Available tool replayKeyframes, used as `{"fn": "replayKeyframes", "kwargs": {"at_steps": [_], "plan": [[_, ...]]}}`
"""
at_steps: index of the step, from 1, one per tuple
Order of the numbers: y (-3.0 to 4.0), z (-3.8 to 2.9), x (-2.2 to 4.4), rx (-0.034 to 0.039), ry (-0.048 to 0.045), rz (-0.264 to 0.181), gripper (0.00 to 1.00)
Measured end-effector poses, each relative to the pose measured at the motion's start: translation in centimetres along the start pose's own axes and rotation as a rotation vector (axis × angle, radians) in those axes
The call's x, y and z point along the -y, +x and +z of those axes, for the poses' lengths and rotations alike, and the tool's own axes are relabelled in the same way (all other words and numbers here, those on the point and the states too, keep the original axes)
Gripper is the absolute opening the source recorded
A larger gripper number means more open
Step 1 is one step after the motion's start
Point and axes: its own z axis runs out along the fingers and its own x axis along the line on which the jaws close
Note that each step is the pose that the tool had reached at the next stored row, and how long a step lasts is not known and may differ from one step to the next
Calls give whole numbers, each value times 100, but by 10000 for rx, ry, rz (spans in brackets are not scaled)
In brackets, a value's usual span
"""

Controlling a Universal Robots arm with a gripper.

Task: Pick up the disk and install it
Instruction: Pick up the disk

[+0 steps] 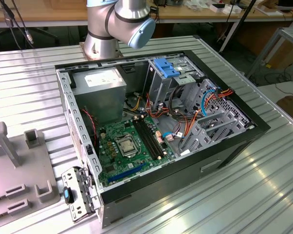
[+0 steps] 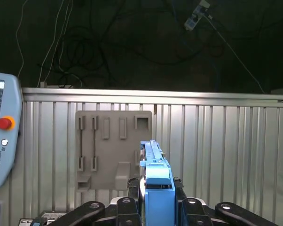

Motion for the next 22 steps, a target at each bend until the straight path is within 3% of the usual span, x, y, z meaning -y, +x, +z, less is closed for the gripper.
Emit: {"fn": "replayKeyframes", "kwargs": {"at_steps": [22], "plan": [[5,9,236,0,1,-1,37]]}}
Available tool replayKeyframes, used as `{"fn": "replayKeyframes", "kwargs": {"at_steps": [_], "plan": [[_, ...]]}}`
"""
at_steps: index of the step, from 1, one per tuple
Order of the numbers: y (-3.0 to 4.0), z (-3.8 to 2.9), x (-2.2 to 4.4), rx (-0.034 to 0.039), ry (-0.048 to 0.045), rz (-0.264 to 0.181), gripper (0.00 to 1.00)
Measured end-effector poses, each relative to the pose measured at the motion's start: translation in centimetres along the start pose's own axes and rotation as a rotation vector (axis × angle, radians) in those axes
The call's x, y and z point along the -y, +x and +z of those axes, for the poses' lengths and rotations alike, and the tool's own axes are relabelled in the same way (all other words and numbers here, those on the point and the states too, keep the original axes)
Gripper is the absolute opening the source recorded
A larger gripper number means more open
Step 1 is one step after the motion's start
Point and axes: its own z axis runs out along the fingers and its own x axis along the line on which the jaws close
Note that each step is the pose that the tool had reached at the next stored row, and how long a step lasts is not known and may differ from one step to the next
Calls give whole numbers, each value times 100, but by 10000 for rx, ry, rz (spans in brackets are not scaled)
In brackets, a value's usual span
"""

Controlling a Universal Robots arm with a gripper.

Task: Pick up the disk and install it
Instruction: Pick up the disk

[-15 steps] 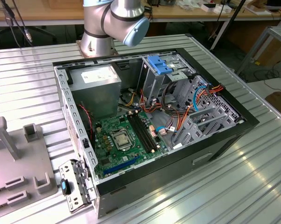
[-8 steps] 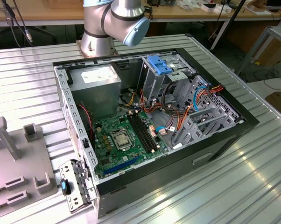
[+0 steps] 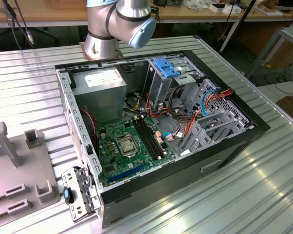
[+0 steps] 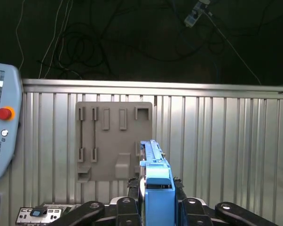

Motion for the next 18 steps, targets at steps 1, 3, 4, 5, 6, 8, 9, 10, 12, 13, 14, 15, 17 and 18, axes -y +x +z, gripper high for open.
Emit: {"fn": "replayKeyframes", "kwargs": {"at_steps": [1,3,4,5,6,8,9,10,12,13,14,15,17,18], "plan": [[0,1,8,0,0,1,37],[0,2,27,0,-1,1,37],[1,3,37,1,0,1,37],[1,3,45,0,0,0,37],[1,4,55,0,-1,1,37],[1,6,75,0,0,0,37],[2,7,89,0,-1,1,37],[2,8,100,0,-1,1,37],[2,9,122,0,0,1,37],[2,10,131,0,0,1,37],[3,11,139,0,0,1,37],[3,11,149,0,0,1,37],[3,12,174,0,0,0,37],[3,12,190,0,-1,1,37]]}}
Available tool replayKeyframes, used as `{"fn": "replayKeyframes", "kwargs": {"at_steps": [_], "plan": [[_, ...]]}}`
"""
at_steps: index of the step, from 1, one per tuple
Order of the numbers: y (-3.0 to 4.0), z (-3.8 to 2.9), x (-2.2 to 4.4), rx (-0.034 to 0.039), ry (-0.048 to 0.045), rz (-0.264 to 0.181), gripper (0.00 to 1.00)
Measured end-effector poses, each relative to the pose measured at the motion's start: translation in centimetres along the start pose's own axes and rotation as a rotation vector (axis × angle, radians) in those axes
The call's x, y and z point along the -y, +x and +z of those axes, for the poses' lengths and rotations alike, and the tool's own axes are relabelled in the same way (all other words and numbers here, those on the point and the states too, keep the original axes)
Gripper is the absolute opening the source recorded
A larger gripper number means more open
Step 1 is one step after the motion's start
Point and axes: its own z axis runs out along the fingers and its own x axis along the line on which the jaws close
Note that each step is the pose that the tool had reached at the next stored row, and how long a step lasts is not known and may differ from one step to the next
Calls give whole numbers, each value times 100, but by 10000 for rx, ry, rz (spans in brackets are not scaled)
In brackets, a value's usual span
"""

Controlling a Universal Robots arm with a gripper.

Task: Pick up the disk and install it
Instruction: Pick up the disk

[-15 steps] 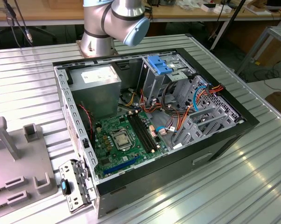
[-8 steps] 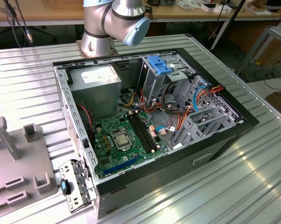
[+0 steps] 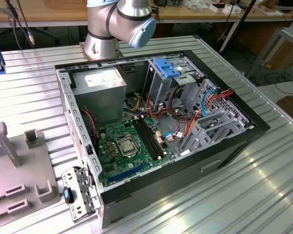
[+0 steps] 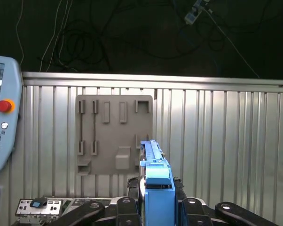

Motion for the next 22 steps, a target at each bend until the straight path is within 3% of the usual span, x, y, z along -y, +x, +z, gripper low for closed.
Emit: {"fn": "replayKeyframes", "kwargs": {"at_steps": [22], "plan": [[6,8,257,0,1,0,37]]}}
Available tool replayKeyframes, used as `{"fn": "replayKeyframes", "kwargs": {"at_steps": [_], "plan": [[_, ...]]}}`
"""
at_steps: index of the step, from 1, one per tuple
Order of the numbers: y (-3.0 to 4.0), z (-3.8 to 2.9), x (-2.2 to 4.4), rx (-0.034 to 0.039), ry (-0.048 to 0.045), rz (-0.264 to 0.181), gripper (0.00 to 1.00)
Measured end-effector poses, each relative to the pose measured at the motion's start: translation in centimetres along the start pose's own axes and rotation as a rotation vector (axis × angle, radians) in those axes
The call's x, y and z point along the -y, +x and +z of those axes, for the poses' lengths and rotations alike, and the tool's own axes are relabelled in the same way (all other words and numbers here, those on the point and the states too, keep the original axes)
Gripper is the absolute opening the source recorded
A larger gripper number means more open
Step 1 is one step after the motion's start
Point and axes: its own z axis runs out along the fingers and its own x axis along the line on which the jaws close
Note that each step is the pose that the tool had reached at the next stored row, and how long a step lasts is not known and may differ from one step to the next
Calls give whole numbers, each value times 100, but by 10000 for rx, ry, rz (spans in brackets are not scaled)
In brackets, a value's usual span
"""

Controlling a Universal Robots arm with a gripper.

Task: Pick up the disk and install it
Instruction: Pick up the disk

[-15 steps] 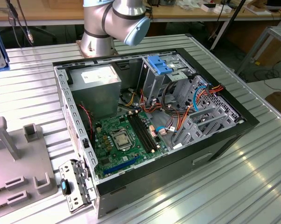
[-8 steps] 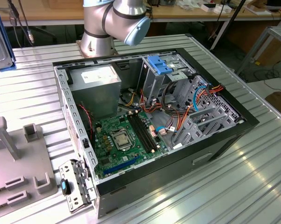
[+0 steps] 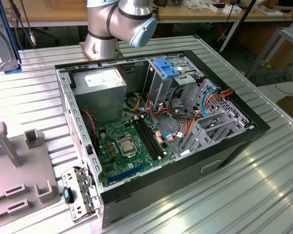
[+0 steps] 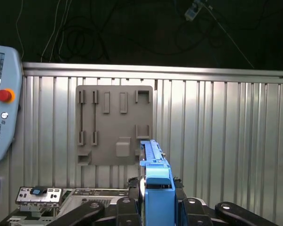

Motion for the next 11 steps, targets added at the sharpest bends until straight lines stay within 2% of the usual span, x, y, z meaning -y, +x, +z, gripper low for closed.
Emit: {"fn": "replayKeyframes", "kwargs": {"at_steps": [11], "plan": [[3,8,138,0,0,0,37]]}}
